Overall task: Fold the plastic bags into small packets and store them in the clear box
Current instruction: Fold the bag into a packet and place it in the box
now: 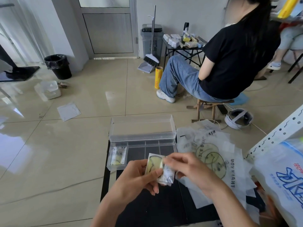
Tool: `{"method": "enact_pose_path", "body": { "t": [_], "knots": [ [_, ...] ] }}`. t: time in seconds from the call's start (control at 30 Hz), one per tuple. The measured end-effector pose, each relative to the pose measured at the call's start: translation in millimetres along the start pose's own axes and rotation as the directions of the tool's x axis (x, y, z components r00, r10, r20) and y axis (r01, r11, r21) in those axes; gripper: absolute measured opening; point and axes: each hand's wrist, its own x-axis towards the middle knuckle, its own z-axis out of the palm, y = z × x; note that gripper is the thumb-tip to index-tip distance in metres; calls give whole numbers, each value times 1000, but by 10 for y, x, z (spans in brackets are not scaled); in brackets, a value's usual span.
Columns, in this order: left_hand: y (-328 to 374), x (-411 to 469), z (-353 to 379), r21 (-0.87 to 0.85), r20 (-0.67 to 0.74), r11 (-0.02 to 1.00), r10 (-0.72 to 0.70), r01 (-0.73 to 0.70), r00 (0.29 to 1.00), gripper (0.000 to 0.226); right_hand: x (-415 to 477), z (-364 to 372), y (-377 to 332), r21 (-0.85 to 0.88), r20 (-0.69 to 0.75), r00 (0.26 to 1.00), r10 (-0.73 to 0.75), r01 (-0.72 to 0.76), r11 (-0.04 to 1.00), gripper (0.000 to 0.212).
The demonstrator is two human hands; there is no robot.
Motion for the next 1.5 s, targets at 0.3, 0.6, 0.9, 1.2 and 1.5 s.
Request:
{"method": "enact_pose_path", "body": {
  "t": [0.3, 0.6, 0.9, 1.2, 1.5],
  "knots": [
    [-22, 35, -60, 25, -56, 1000, 12, -10, 998, 16, 60, 86, 30, -114, -137, 988, -75, 60, 992, 20],
    [20, -1, -119, 75, -54, 995, -55, 59, 997, 20, 135, 148, 31, 20, -68, 997, -22, 23, 1000, 7],
    [-164, 168, -172, 164, -389, 984, 127, -67, 912, 26, 259, 197, 35, 63, 3, 999, 50, -50, 997, 29],
    [-206, 313, -333, 9, -508, 1000, -17, 25, 861, 18, 594, 274, 79, 100, -102, 990, 100, -90, 991, 12],
    [-379, 487, -645, 430, -623, 838, 5, 337, 782, 10, 1297, 423, 226, -455, -311, 949, -54, -99, 885, 14]
  ]
}}
